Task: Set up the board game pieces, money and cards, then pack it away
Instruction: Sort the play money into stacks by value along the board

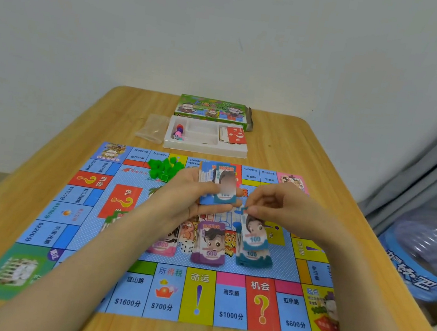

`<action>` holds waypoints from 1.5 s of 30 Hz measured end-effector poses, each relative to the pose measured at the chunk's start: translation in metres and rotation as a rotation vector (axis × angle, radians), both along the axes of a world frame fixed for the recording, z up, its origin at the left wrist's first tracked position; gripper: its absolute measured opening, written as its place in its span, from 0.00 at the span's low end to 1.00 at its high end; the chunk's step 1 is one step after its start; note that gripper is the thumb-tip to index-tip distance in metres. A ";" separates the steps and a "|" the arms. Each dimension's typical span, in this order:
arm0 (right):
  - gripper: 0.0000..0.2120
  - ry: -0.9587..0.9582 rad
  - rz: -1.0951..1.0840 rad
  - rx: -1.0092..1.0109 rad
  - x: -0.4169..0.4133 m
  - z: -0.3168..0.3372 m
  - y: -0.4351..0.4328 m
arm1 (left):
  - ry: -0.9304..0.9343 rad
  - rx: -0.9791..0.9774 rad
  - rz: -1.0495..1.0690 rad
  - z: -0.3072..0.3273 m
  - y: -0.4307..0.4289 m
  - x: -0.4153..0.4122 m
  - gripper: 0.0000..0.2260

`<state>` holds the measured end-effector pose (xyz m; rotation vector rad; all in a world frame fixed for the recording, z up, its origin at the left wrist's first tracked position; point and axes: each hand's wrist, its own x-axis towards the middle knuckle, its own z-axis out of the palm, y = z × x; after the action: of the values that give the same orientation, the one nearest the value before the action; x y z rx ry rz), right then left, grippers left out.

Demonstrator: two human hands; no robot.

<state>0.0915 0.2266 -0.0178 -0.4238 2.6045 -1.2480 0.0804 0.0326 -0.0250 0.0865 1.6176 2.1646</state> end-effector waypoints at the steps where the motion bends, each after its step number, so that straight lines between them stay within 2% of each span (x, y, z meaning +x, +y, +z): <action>1: 0.06 -0.020 0.022 0.034 0.000 -0.001 0.000 | 0.003 0.000 -0.006 0.000 0.000 0.000 0.05; 12: 0.06 -0.005 0.008 0.170 0.001 -0.003 -0.004 | -0.011 -0.014 0.024 -0.003 0.000 -0.001 0.05; 14: 0.05 0.000 0.001 0.169 0.000 -0.004 -0.003 | -0.013 -0.015 0.017 -0.003 0.000 -0.001 0.02; 22: 0.06 0.027 -0.014 0.212 -0.002 -0.009 -0.002 | -0.027 -0.003 0.021 -0.003 0.000 0.000 0.04; 29: 0.09 0.011 -0.017 0.248 -0.002 -0.009 -0.003 | -0.017 0.005 -0.011 -0.001 -0.001 0.000 0.10; 35: 0.09 0.057 -0.027 0.221 -0.001 -0.009 -0.002 | -0.019 -0.006 -0.014 0.001 -0.001 0.001 0.06; 38: 0.11 0.160 -0.073 0.152 -0.003 -0.009 -0.003 | -0.027 -0.025 0.002 0.000 -0.001 0.001 0.02; 43: 0.03 0.243 -0.172 -0.139 -0.003 -0.007 -0.013 | -0.006 -0.065 -0.034 0.000 0.000 0.002 0.11; 45: 0.06 0.263 -0.158 -0.198 -0.004 -0.011 -0.015 | 0.001 -0.075 -0.058 0.001 0.000 0.003 0.10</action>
<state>0.0872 0.2112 -0.0283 -0.4512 2.7870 -1.6109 0.0832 0.0330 -0.0242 0.1099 1.6737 2.0590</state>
